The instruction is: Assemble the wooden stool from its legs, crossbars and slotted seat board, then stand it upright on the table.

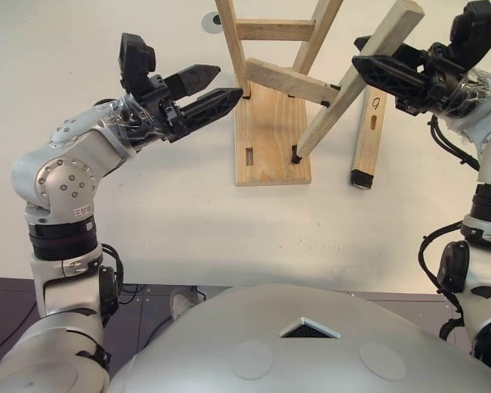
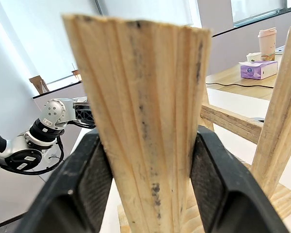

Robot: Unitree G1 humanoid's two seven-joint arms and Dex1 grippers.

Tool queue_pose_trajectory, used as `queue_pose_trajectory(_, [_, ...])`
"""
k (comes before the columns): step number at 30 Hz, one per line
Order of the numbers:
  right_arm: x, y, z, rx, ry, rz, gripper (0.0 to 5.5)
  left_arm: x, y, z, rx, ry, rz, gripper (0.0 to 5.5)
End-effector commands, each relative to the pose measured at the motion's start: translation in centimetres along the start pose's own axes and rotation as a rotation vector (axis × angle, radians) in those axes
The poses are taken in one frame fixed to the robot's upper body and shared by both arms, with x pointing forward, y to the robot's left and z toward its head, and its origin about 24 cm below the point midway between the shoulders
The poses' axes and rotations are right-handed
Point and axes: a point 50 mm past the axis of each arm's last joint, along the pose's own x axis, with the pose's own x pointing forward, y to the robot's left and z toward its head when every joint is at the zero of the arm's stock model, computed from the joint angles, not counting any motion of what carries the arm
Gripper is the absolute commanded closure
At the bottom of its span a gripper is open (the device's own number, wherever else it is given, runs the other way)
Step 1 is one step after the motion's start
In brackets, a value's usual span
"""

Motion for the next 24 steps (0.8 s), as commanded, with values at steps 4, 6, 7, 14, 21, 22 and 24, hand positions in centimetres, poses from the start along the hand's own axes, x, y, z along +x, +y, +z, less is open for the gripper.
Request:
queue_pose_trajectory(4, [-0.5, -0.9, -1.9, -0.031, 0.147, -0.063, 3.42, 0.0, 0.1, -0.3, 0.006, 0.004, 0.01, 1.43])
queue_pose_trajectory(6, [-0.6, -0.9, -1.6, -0.049, 0.171, -0.052, 3.42, 0.0, 0.0, -0.4, 0.005, 0.003, 0.008, 1.43])
queue_pose_trajectory(7, [-0.6, -0.9, -1.4, -0.059, 0.184, -0.044, 3.42, 0.0, 0.0, -0.5, 0.003, 0.003, 0.009, 1.43])
queue_pose_trajectory(14, [-1.0, -0.7, -1.2, -0.139, 0.365, 0.032, 3.42, -0.2, 0.0, -1.2, -0.015, 0.013, 0.037, 1.43])
queue_pose_trajectory(21, [-0.6, -0.3, -0.8, -0.233, 0.462, 0.104, 3.42, -0.5, 0.3, -1.9, -0.043, 0.011, 0.086, 1.43])
queue_pose_trajectory(22, [-0.4, -0.2, -0.8, -0.25, 0.475, 0.115, 3.42, -0.6, 0.4, -2.0, -0.045, 0.008, 0.106, 1.43])
queue_pose_trajectory(24, [-0.1, 0.1, -0.7, -0.271, 0.492, 0.127, 3.42, -0.8, 1.3, -2.0, -0.04, -0.005, 0.19, 1.43])
